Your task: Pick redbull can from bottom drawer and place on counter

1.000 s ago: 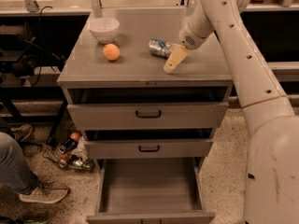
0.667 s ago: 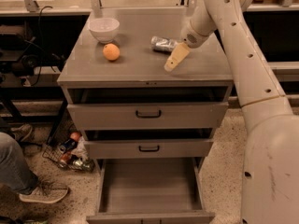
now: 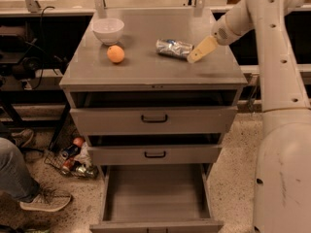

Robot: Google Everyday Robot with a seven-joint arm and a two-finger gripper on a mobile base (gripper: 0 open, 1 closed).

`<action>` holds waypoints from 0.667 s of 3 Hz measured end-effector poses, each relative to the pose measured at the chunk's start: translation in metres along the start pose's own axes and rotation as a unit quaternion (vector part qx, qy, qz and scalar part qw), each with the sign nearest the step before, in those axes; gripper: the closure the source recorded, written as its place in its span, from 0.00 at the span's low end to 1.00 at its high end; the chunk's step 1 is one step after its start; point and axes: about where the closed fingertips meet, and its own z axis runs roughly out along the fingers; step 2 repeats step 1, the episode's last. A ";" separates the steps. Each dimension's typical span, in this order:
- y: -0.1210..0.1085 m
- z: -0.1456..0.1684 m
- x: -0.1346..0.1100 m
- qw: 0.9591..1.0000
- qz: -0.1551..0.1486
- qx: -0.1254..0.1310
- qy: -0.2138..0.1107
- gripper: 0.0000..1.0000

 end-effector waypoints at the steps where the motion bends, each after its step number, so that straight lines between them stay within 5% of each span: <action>1: 0.036 -0.026 -0.012 0.998 0.052 -0.036 0.027 0.00; 2: 0.036 -0.026 -0.012 0.998 0.052 -0.036 0.027 0.00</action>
Offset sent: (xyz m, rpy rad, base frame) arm 0.0000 0.0000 0.0000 0.0000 0.0000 0.0000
